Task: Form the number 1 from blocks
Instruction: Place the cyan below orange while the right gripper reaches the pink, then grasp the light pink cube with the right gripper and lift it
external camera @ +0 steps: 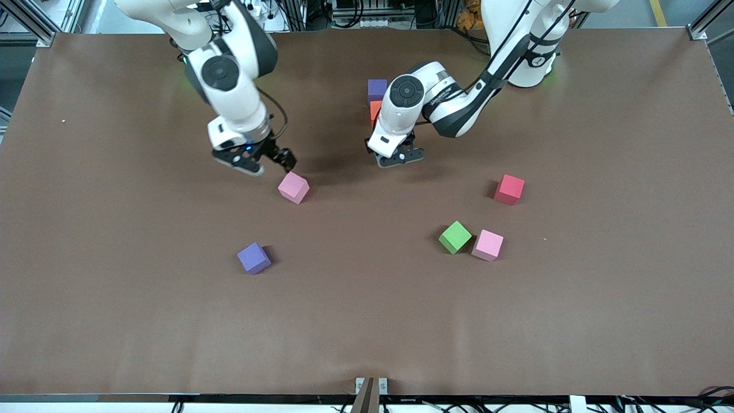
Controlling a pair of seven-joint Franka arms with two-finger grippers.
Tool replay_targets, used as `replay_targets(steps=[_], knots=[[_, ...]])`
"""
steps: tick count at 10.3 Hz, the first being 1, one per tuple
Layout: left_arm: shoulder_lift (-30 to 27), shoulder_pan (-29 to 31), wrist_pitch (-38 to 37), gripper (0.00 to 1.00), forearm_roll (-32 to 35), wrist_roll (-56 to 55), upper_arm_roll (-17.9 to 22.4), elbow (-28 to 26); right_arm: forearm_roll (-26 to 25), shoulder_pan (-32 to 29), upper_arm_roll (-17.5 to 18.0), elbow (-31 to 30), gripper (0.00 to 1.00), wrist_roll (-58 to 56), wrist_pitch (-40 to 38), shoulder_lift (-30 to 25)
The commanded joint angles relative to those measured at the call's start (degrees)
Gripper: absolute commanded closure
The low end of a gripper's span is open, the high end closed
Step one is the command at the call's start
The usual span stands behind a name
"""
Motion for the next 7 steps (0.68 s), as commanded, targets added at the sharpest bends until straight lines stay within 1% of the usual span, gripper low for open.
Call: replay_targets(steps=[1,2,3,7], knots=[[1.41,-1.44,-0.39,1.0,0.75,1.7,-0.4,0.39,5.14,-1.78,-0.8,1.28,0.0,1.15,6.21,6.14],[1.59,-1.79,-0.39,1.0,0.75,3.44,-0.4,0.39,8.5,-0.21,-0.89,2.34,0.0,1.15,8.76,8.52],[1.68,-1.88,-0.39,1.0,0.75,4.16,-1.01,0.39,9.05,1.46,-1.15,3.48,0.0,1.15,10.01,10.54],[2.2,-2.76,-0.39,1.0,0.75,5.83,-1.45,0.31,8.62,4.11,-1.6,3.93,0.0,0.45,12.04,13.37]])
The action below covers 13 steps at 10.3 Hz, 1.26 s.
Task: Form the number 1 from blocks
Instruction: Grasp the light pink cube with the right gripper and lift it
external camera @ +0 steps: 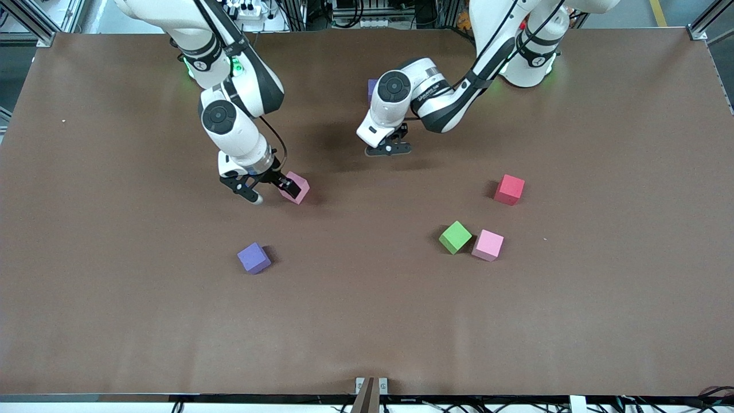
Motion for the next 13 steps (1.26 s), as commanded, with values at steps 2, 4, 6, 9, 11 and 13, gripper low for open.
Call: replay_targets(steps=[2,4,6,9,11,13], knots=[[0.98,-0.37,-0.39,1.0,0.75,1.47,-0.07,0.44,0.1,1.7,-0.69,0.88,0.0,-0.73,0.86,2.54],[0.98,-0.72,-0.66,1.0,0.84,1.47,-0.16,0.18,0.1,2.41,-0.95,0.7,0.0,-0.64,2.44,3.78],[0.89,-0.81,-3.02,1.0,3.81,1.47,-0.16,0.27,0.1,2.67,-1.05,0.61,0.0,-0.64,2.71,4.74],[0.89,-0.81,-3.29,1.0,4.0,1.47,-1.03,0.44,0.01,3.11,-1.05,0.26,0.03,-0.64,4.37,5.8],[0.98,-0.81,-3.29,1.0,4.0,1.56,-1.12,0.71,0.01,3.2,-1.39,0.26,0.36,-0.64,4.82,6.59],[1.51,-0.9,-3.29,1.0,4.0,1.47,-1.21,0.71,0.01,3.81,-2.18,0.17,0.51,-0.72,4.82,6.6]])
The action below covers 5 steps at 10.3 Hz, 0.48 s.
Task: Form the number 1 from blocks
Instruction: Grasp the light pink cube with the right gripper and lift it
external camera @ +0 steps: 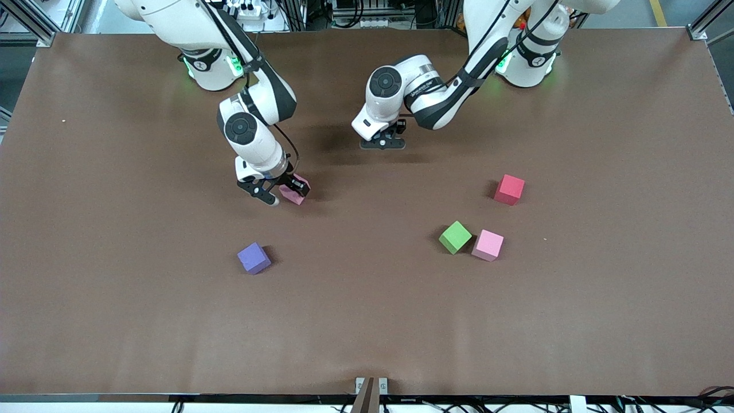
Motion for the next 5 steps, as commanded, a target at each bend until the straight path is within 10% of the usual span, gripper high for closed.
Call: replay_targets(steps=[1,2,5], knots=[[0.84,-0.29,-0.96,1.0,1.43,0.41,-0.3,0.68,0.05,1.38,-1.41,0.11,0.52,-0.45,0.65,0.06],[0.66,-0.38,-0.96,0.01,1.52,0.32,-0.39,0.68,0.05,1.29,-1.5,0.02,0.51,-0.62,0.3,-0.99],[-1.87,0.67,-1.14,0.0,1.25,-0.29,-0.48,0.86,0.05,1.29,-3.25,-1.91,0.49,-6.32,-1.54,-7.31]])
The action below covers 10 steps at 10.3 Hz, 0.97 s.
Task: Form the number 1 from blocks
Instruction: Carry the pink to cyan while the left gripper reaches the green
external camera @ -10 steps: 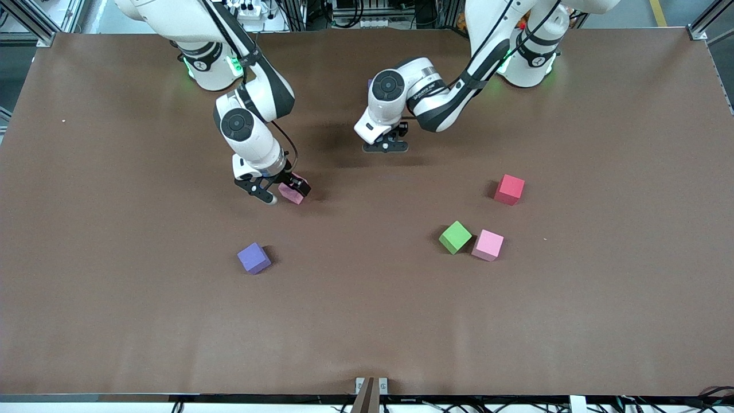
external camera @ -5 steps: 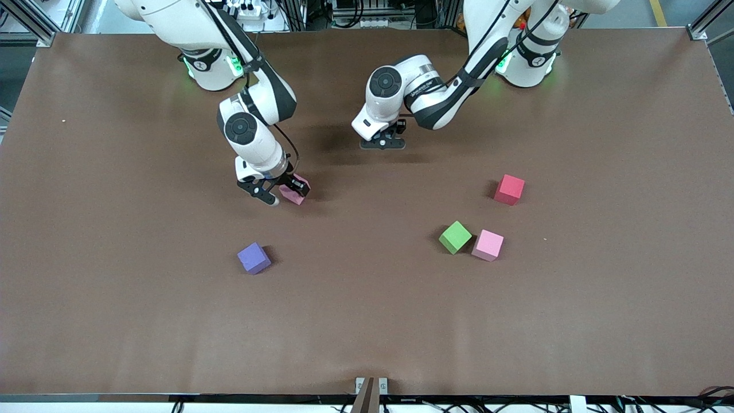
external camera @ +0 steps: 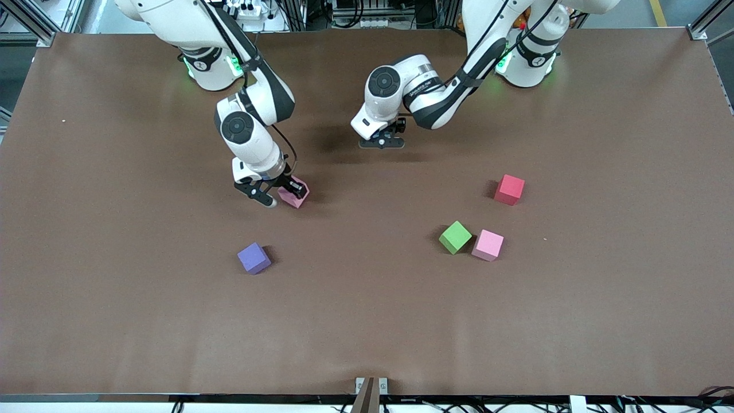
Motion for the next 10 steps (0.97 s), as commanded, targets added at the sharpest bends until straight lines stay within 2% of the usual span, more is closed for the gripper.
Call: replay_targets(steps=[1,3,5,6,7,9,10], knots=[[-4.3,2.15,-1.79,0.0,1.25,-0.29,-0.35,0.45,0.12,0.92,-1.17,-2.19,0.49,-4.1,-2.07,-6.2],[-10.88,6.79,-7.56,0.0,1.25,-0.29,-0.26,1.14,0.04,5.55,-1.52,-1.75,0.49,-5.07,-1.11,-6.3],[-17.83,13.38,-10.84,0.0,0.99,-0.12,0.17,1.76,-2.84,11.61,-2.31,-0.52,0.49,-5.78,0.99,-5.51],[-19.17,16.2,-11.02,0.0,0.73,-0.03,1.05,2.29,-6.35,14.95,-2.4,1.31,0.49,-5.52,1.0,-3.94],[-19.35,16.92,-11.02,0.0,0.72,0.06,3.84,2.47,-8.56,17.07,-2.32,3.68,0.49,-5.17,0.92,-2.36],[-18.22,16.93,-11.02,0.0,0.38,0.59,10.34,4.39,-8.84,22.25,-2.49,9.91,0.48,-3.95,0.57,2.81],[-16.56,16.93,-11.02,0.0,0.37,0.59,12.02,5.53,-9.1,25.67,-4.32,13.51,0.48,-3.15,0.3,6.15]])
